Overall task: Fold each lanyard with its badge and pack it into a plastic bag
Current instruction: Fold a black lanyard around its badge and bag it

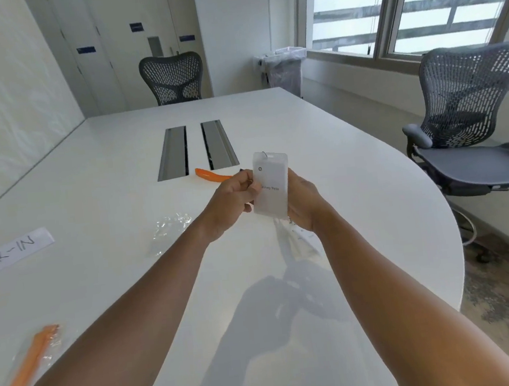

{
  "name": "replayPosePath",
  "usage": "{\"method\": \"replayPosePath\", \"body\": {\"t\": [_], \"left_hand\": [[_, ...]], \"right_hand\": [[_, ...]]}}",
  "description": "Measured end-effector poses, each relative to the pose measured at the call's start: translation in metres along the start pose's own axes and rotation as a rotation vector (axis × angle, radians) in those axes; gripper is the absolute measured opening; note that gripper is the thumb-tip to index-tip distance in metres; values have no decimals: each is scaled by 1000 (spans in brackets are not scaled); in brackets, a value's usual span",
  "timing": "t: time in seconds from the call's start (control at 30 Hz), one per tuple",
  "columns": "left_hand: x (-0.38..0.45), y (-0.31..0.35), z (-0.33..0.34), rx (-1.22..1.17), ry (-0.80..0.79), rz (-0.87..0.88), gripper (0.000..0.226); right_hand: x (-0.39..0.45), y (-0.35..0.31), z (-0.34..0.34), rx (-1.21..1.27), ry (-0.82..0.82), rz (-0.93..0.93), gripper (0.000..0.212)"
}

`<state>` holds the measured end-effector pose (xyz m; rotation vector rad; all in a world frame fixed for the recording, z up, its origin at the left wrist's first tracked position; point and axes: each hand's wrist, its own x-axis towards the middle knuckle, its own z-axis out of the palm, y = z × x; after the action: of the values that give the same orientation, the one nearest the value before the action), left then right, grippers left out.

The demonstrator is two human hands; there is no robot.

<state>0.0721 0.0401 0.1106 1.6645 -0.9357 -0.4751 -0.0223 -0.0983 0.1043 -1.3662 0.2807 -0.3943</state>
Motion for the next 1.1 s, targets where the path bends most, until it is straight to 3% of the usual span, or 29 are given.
{"method": "replayPosePath", "body": {"t": [0.17, 0.3, 0.6, 0.83, 1.0, 1.1], "left_hand": [[-16, 12, -19, 12, 38, 97, 13], [-18, 14, -36, -33, 217, 111, 14], [-17, 5, -62, -71, 574, 81, 11], [-20, -7, -72, 276, 655, 46, 18], [-26, -17, -75, 415, 574, 36, 17], [-29, -24, -75, 479, 491, 12, 20]], "right_hand": [[5, 10, 24, -164, -110, -17, 12], [6, 16, 43, -370, -79, -2, 22], [-3, 2, 68, -470, -303, -32, 27], [2, 6, 68, -197, -401, 26, 30], [0, -2, 67, 4, -429, 15, 25], [3, -6, 67, 138, -363, 28, 28]]}}
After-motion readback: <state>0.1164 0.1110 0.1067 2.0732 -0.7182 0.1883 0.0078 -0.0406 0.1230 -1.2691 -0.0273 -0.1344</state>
